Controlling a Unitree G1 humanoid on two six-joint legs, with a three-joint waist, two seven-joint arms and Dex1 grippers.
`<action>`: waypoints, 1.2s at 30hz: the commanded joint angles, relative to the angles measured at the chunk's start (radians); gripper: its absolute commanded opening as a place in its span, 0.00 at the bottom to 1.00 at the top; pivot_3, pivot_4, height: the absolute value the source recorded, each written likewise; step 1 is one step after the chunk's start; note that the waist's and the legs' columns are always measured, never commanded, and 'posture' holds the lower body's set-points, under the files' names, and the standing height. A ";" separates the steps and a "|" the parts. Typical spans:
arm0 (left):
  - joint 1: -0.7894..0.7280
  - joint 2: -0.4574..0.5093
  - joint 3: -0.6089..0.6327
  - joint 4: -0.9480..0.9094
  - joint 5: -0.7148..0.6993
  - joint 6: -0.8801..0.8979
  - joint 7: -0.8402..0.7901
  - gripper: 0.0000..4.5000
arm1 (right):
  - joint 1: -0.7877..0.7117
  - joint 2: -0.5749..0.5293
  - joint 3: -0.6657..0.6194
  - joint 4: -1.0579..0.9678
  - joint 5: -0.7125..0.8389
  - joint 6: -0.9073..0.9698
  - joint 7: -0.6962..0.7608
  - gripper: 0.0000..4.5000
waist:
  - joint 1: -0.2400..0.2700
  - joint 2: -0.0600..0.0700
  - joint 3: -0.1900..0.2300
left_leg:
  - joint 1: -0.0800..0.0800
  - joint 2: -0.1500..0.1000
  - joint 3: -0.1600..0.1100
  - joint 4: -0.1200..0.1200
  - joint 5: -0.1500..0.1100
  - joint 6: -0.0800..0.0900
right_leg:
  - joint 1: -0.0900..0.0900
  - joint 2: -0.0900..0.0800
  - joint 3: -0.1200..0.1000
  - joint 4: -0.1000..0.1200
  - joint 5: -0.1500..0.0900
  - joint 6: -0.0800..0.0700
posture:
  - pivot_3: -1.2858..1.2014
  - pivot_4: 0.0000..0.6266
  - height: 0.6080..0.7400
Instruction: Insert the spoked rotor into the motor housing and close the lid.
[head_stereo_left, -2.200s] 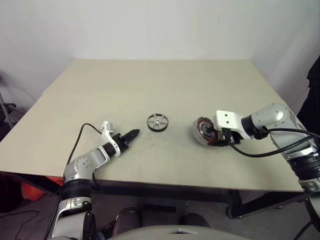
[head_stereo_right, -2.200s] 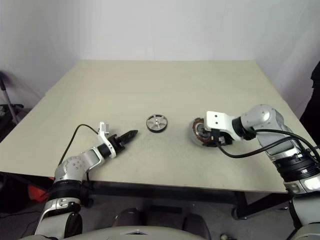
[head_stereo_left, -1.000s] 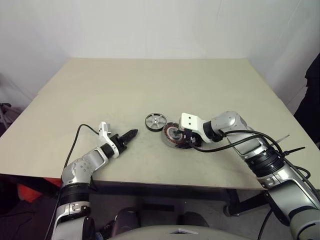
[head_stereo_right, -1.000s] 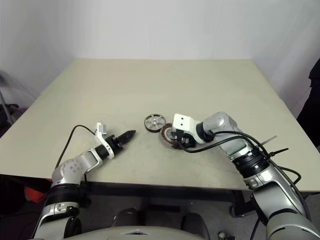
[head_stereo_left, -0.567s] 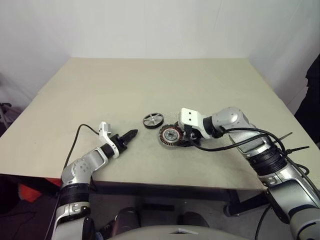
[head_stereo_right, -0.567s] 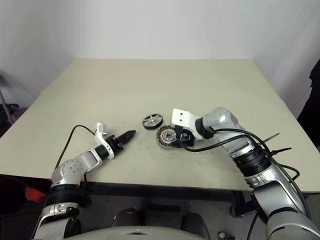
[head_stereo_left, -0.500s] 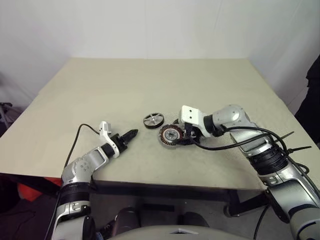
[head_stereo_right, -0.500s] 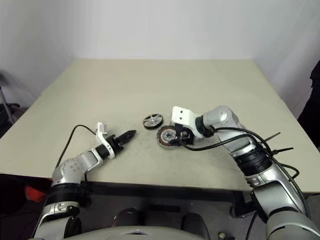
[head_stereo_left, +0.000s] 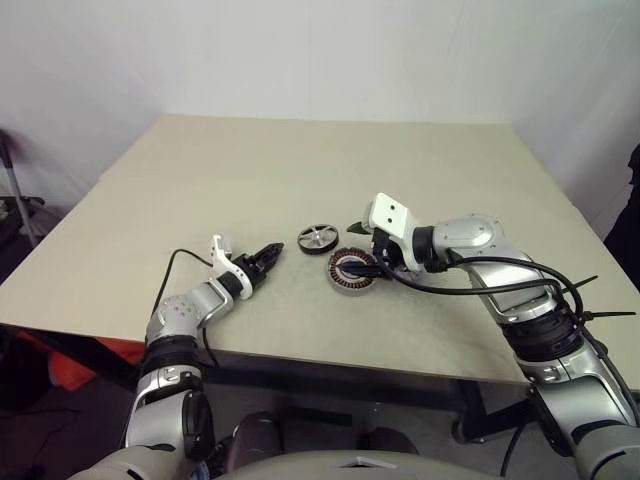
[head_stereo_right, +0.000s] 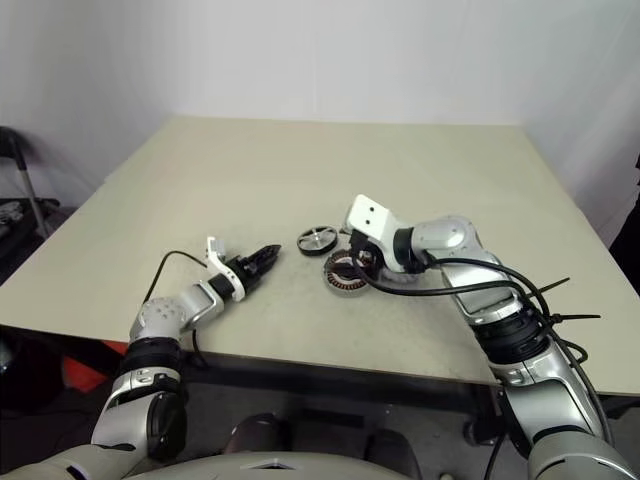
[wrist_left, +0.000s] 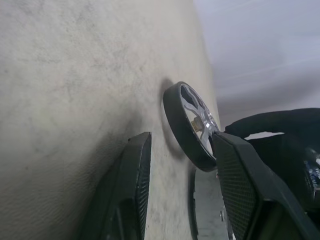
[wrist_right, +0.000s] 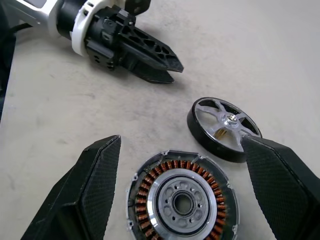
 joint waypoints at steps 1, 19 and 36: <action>-0.029 -0.050 -0.046 0.062 0.023 0.032 0.019 0.45 | 0.000 -0.022 -0.039 -0.056 0.022 0.008 -0.019 0.87 | 0.013 0.000 0.000 | 0.000 0.000 0.000 0.000 0.001 -0.001 | 0.000 0.000 0.000 0.000 0.000 0.000 | 0.52 0.00 1.00; -0.204 -0.120 -0.082 0.207 0.079 0.064 -0.018 0.45 | -0.005 -0.022 -0.031 -0.038 0.031 0.013 -0.067 0.87 | 0.042 -0.001 0.001 | -0.026 0.000 -0.001 0.009 -0.001 0.004 | -0.010 -0.001 -0.002 0.000 0.003 -0.003 | 0.52 0.00 1.00; -0.272 -0.172 -0.049 0.377 0.129 -0.062 0.016 0.19 | 0.022 -0.041 -0.055 -0.049 0.037 0.026 -0.114 0.88 | 0.045 -0.002 0.001 | -0.016 -0.001 -0.002 0.012 -0.002 0.005 | 0.003 -0.004 -0.002 0.001 0.002 -0.002 | 0.52 0.00 1.00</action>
